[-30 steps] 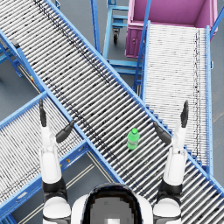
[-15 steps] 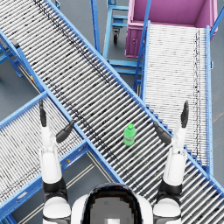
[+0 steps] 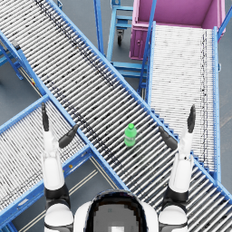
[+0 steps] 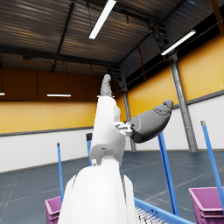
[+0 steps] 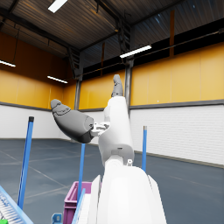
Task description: Pick up the oil and place it on the left assembly line, put the cola on the right, and keep Sprite still
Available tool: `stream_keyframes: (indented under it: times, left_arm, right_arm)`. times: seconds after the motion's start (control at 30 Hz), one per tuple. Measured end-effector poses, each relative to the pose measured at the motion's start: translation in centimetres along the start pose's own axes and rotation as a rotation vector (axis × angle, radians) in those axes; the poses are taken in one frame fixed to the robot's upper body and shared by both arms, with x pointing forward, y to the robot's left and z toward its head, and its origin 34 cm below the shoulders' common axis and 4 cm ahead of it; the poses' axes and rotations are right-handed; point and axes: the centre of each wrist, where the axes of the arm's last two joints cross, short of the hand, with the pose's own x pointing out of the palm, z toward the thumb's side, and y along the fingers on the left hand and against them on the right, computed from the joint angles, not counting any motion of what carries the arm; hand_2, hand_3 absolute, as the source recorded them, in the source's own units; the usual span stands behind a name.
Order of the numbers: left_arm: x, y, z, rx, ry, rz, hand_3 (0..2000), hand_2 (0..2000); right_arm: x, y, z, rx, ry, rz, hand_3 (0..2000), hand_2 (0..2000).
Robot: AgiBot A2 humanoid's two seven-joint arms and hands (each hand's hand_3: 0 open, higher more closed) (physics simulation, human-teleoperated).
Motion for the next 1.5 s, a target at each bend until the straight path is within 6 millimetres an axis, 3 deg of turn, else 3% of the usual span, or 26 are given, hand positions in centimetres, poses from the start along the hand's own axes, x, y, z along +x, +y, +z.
stream_keyframes:
  times: [1.3, 1.5]
  left_arm:
    - [0.0, -0.2, 0.1, 0.001, -0.009, 0.009, 0, 0]
    - [1.0, -1.2, -1.1, -0.079, -0.092, -0.036, 0, 0]
  right_arm:
    - [0.1, 0.1, -0.1, 0.004, -0.008, -0.004, 0, 0]
    - [1.2, 0.8, -1.1, 0.076, -0.081, 0.074, 0, 0]
